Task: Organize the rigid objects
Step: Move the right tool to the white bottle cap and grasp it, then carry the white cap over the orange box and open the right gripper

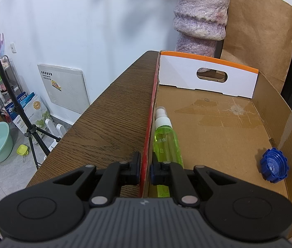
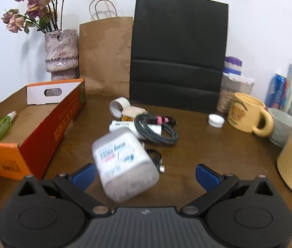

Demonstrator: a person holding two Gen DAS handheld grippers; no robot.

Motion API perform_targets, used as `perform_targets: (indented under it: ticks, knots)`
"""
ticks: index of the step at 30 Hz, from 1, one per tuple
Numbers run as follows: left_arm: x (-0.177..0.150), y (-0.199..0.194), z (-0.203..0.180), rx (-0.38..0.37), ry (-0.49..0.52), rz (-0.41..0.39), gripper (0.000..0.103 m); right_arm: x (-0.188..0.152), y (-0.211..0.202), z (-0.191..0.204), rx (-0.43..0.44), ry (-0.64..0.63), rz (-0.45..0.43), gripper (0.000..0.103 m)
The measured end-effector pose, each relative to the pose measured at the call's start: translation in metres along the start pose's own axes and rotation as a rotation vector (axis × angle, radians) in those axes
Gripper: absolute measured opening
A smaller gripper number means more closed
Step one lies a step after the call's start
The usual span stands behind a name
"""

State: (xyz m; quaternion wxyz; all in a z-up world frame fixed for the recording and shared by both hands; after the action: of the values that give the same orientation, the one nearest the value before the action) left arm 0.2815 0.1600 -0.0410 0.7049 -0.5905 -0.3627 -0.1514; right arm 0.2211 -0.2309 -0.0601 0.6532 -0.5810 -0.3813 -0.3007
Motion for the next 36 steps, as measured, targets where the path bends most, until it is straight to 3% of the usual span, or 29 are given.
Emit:
perform_targets:
  ticks: [8,15,17,20,22,23,36]
  knots:
    - [0.000,0.000,0.000,0.000,0.000,0.000,0.010,-0.034,-0.020,0.004,-0.038,0.057,0.072,0.103]
    - [0.000,0.000,0.000,0.000,0.001,-0.001,0.010,-0.043,-0.025,0.009,-0.046,0.076,0.090,0.100]
    - [0.000,0.000,0.000,-0.001,0.000,-0.001,0.010,-0.044,-0.023,0.010,-0.041,0.076,0.100,0.094]
    - [0.000,0.000,0.000,-0.001,0.001,-0.001,0.010,-0.046,-0.019,0.012,-0.007,0.082,0.128,0.075]
    - [0.000,0.000,0.000,-0.001,0.000,-0.001,0.010,-0.045,-0.022,0.014,0.002,0.070,0.116,0.048]
    - [0.000,0.000,0.000,-0.001,0.000,-0.001,0.010,-0.045,-0.022,0.014,0.010,0.071,0.111,0.040]
    - [0.000,0.000,0.000,0.000,0.001,-0.001,0.010,-0.037,-0.030,0.011,0.034,0.084,0.058,0.039]
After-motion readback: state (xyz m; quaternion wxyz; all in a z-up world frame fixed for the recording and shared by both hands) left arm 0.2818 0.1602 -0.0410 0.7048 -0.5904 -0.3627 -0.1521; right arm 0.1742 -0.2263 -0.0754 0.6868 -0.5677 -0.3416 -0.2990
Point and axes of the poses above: each gripper's, at about its wrist camera, not at the fingertips, and y roughly the way its jaws point, z to its left, x to its top, the point moved 2 cm from there along y, roughly the way its jaws point, and after that the axes turned 4 degrees about y, right-handed, at the moved point
